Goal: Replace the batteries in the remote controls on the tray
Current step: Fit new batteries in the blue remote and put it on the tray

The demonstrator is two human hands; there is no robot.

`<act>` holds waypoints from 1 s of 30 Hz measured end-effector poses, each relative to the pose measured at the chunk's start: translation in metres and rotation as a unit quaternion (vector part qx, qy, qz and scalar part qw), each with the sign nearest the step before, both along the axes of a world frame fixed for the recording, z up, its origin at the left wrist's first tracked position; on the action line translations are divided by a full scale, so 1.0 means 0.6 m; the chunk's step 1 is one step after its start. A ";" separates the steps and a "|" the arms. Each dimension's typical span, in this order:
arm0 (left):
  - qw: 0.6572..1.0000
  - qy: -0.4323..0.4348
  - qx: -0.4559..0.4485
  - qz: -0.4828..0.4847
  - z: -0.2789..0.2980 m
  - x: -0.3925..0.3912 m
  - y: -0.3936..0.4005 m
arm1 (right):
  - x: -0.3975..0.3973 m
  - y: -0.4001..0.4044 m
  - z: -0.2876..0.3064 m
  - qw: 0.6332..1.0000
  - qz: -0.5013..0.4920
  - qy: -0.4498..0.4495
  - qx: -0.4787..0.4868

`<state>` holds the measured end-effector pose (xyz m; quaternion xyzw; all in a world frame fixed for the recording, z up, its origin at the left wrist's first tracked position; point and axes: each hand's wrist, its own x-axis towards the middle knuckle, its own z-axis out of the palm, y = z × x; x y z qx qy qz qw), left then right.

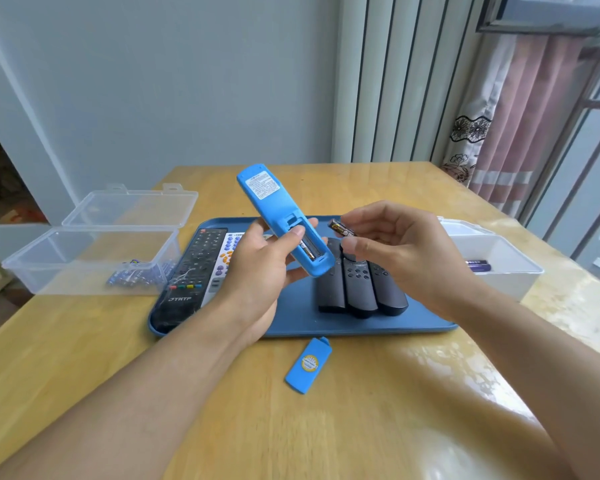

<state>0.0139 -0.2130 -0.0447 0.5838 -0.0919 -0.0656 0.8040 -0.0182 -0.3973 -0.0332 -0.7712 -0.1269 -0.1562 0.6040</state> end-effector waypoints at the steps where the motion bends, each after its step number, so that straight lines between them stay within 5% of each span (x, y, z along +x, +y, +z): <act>1: 1.000 -0.001 0.009 -0.003 0.000 -0.001 0.000 | -0.001 0.002 -0.001 1.000 -0.005 -0.006 -0.009; 13: 0.998 -0.012 -0.033 -0.047 -0.003 -0.015 -0.008 | -0.016 0.015 -0.015 0.971 -0.128 -0.150 -0.135; 20: 1.000 -0.017 0.014 -0.014 -0.011 -0.013 -0.007 | -0.012 0.019 -0.015 0.948 -0.102 -0.176 -0.243; 26: 0.999 -0.025 0.033 -0.024 -0.010 -0.011 -0.004 | -0.011 0.017 -0.015 0.953 -0.096 -0.155 -0.243; 30: 0.997 -0.027 0.049 -0.060 -0.006 -0.006 0.003 | -0.009 0.016 -0.013 0.970 -0.114 -0.056 -0.207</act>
